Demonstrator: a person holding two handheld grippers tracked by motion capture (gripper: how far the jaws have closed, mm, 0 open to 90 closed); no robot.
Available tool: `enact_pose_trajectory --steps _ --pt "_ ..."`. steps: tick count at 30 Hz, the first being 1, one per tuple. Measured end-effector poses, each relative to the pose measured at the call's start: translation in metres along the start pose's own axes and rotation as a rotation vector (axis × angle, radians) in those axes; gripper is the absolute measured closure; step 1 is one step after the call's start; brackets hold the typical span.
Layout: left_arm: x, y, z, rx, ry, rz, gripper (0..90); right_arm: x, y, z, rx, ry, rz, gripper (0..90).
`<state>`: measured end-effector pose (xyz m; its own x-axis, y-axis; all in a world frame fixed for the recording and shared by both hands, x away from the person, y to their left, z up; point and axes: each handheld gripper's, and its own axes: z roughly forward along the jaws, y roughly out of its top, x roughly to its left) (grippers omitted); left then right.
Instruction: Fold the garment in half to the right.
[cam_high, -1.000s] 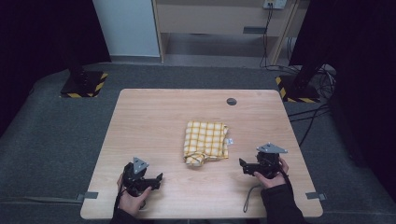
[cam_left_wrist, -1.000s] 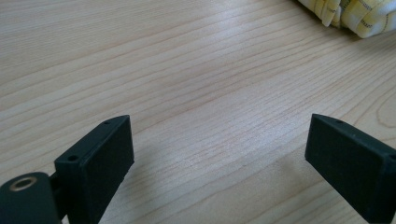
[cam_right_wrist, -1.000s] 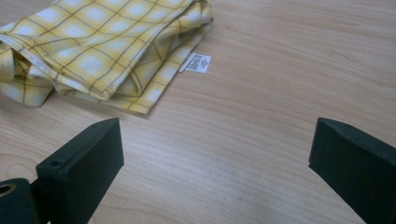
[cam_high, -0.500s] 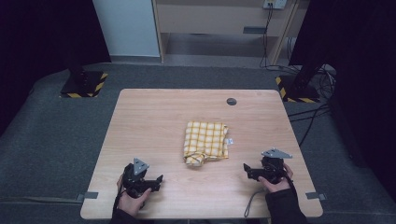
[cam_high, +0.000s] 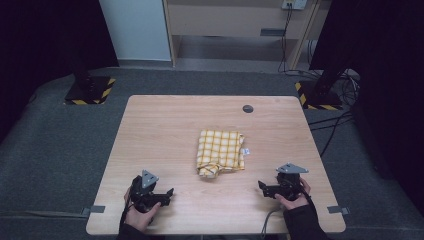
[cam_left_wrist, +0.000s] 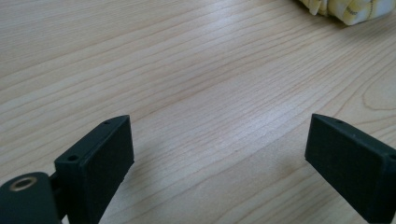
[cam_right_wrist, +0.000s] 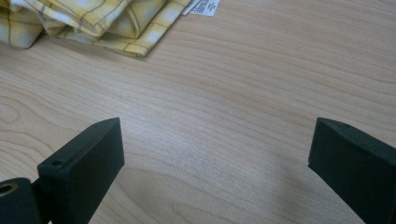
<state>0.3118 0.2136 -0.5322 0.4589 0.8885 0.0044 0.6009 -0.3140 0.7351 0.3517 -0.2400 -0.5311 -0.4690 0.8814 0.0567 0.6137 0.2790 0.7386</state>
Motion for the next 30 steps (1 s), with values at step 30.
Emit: enact_pose_trajectory --steps 30 --pt "-0.017 0.05 0.008 -0.137 -0.07 -0.036 7.3 -0.009 -0.01 0.01 0.025 -0.038 -0.018 4.5"
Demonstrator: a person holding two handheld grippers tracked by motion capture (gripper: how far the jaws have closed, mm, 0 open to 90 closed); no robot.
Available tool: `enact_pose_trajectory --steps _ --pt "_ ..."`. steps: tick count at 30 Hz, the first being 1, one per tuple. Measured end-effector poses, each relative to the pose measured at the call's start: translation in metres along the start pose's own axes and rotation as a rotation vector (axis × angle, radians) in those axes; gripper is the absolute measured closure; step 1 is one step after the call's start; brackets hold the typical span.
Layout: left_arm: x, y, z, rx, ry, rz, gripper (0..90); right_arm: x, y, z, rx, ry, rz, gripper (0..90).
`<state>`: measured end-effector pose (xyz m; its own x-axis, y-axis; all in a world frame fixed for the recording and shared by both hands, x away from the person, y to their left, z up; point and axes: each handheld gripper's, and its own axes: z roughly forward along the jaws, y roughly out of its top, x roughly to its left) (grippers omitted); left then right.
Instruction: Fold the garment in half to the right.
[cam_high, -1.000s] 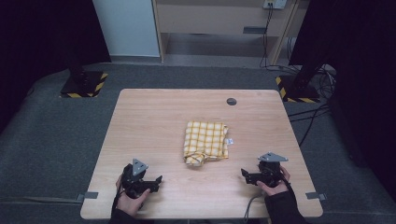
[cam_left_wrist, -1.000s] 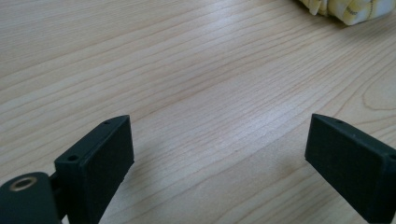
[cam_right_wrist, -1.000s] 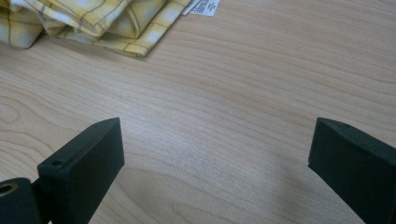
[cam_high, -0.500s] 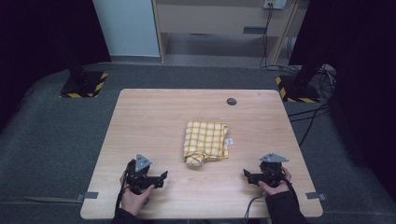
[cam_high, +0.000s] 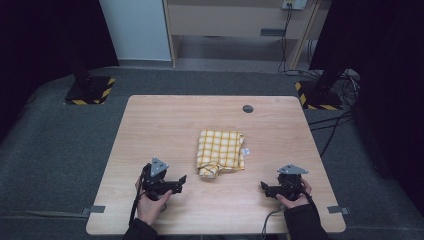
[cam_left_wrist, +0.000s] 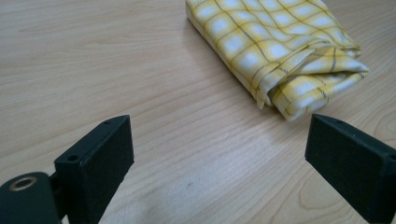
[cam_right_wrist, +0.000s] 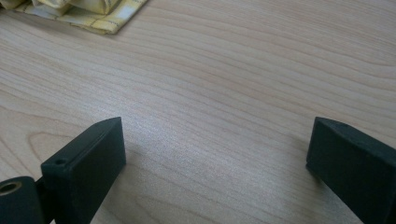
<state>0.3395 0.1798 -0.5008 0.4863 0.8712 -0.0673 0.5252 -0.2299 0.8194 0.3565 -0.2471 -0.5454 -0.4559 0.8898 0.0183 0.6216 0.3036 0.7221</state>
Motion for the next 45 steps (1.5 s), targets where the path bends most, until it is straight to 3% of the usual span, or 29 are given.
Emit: enact_pose_trajectory --steps 15,27,37,45 --pt "0.0 0.021 0.02 -0.017 0.001 -0.031 8.6 0.001 0.0 0.0 0.001 -0.003 -0.005 4.3" --pt "-0.009 0.04 0.038 -0.048 -0.01 -0.046 8.6 0.001 0.0 0.001 0.002 -0.004 -0.005 3.9" --pt "-0.02 0.038 0.069 0.02 -0.035 -0.053 8.6 0.001 0.001 0.001 0.003 -0.004 -0.007 3.5" --pt "-0.031 0.033 0.084 0.103 -0.042 0.005 8.4 0.001 0.0 0.001 0.003 -0.004 -0.006 3.5"
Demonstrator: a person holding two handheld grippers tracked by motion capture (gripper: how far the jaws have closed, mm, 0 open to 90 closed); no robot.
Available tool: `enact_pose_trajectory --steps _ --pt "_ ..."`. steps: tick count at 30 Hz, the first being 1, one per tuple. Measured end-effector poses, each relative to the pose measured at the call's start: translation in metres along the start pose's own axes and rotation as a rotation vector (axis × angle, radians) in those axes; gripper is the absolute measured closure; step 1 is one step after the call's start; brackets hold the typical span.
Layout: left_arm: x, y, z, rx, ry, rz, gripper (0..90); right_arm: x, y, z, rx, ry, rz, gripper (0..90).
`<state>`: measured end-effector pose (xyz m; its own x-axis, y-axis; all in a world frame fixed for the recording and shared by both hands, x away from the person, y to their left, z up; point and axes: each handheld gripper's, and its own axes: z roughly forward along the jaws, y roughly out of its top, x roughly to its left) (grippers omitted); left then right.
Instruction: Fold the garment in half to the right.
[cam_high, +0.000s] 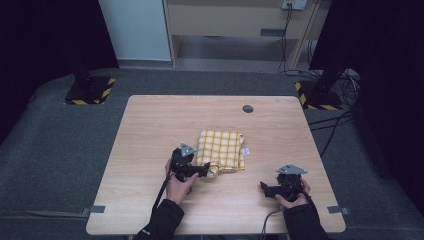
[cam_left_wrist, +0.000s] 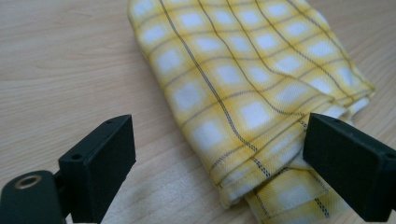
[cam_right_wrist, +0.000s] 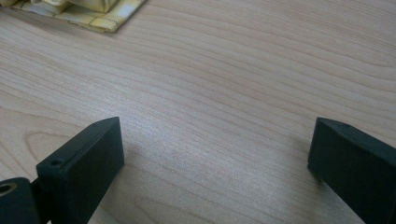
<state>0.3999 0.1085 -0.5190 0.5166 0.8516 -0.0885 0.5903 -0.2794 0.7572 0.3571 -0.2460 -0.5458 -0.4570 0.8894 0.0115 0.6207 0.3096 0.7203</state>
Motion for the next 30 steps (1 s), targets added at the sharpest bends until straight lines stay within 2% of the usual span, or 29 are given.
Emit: enact_pose_trajectory --steps 8,12,17,23,26,30 --pt "-0.004 -0.004 0.008 0.049 0.023 0.063 8.0 0.0 0.0 0.0 0.0 0.0 0.0 3.5" --pt "-0.004 -0.005 0.008 0.059 0.026 0.058 8.0 0.0 0.0 0.0 0.0 0.0 0.0 3.5" --pt "-0.003 0.0 -0.008 0.021 0.012 0.051 7.6 0.0 0.0 0.0 0.0 0.0 -0.001 3.4" --pt "0.0 0.005 -0.028 -0.068 -0.04 -0.013 7.7 0.0 0.0 0.0 0.001 0.0 -0.003 3.1" --pt "0.0 0.005 -0.033 -0.073 -0.043 -0.011 7.7 0.0 0.0 0.0 0.001 0.0 -0.002 3.1" --pt "-0.002 0.003 -0.036 -0.05 -0.035 0.012 7.2 0.0 0.0 0.0 0.001 0.0 -0.002 3.1"
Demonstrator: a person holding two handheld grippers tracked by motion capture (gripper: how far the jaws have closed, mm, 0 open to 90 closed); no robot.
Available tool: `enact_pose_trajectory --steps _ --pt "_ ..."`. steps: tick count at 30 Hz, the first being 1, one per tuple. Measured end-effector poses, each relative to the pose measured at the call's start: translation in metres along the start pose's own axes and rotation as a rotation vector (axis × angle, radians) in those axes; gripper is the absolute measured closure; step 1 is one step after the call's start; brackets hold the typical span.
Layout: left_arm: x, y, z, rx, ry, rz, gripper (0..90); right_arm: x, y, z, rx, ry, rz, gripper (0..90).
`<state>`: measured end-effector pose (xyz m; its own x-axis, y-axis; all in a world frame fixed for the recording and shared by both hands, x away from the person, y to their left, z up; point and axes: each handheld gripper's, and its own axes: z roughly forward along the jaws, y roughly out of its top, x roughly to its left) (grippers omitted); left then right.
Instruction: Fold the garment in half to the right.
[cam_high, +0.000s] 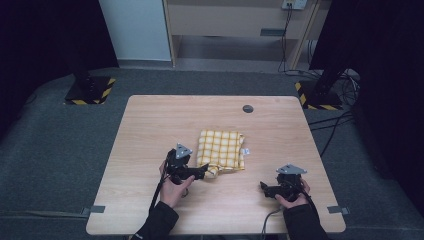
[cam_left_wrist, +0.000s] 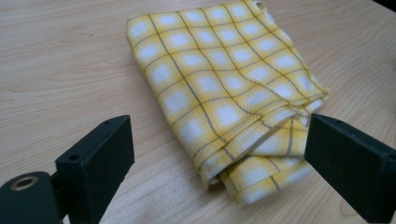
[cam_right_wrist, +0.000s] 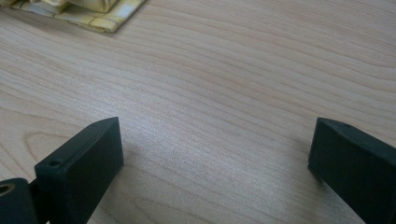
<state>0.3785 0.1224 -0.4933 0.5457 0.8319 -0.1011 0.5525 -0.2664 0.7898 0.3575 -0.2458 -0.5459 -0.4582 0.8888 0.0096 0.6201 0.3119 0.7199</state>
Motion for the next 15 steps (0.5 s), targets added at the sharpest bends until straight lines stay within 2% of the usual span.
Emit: enact_pose_trajectory --steps 3,7,10,15 --pt "0.001 -0.003 -0.004 0.011 0.014 0.016 6.2 0.0 0.0 0.0 0.0 0.0 0.0 3.1" --pt "0.007 -0.012 -0.009 0.015 0.017 0.0 6.4 0.0 0.0 0.0 0.0 0.0 0.0 3.1" --pt "0.011 -0.018 -0.013 0.033 0.027 0.002 6.4 0.0 0.0 0.0 0.0 0.0 0.0 3.1" --pt "0.015 -0.026 -0.021 0.029 0.031 -0.006 6.7 0.0 0.0 0.0 0.0 0.0 0.0 3.1"
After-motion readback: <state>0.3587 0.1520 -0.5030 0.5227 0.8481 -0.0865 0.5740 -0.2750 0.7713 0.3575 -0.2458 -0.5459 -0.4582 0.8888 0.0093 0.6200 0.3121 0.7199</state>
